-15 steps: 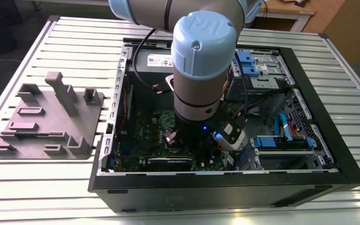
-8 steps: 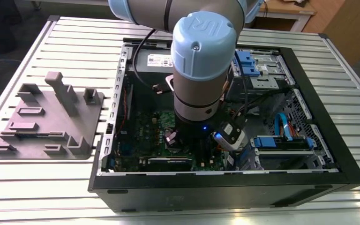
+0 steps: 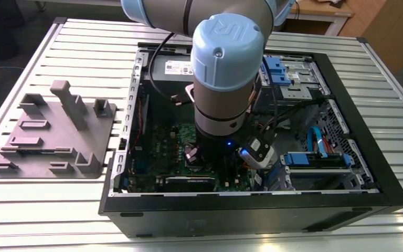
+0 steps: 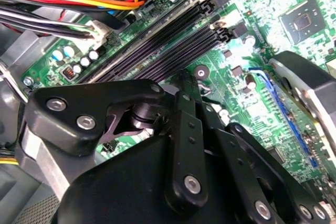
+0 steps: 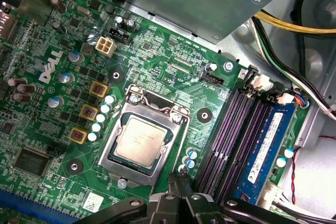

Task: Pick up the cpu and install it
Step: 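Install the first cpu locking lever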

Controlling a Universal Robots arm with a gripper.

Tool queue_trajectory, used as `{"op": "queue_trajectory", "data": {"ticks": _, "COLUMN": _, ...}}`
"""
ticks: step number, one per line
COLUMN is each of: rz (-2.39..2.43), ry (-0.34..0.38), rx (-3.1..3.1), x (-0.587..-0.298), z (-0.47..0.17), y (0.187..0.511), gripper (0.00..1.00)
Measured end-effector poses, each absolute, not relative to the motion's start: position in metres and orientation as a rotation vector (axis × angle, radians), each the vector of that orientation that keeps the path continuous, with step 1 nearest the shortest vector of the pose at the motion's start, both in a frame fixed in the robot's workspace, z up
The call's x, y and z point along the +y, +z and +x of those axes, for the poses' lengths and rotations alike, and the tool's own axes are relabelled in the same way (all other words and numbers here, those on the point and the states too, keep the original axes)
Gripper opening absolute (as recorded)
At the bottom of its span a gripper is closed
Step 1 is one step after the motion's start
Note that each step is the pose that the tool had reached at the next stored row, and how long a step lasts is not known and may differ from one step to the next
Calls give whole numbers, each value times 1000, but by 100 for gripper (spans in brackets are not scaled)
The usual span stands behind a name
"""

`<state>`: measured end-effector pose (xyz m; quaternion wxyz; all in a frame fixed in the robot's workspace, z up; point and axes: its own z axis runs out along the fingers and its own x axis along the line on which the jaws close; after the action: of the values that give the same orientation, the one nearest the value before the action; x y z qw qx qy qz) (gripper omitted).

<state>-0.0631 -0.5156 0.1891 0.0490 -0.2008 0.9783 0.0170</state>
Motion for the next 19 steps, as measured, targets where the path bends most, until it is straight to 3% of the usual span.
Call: {"op": "queue_trajectory", "data": {"ticks": 19, "rz": -610, "ry": 51, "rx": 2971, "x": -518, "z": -68, "y": 189, "gripper": 10}}
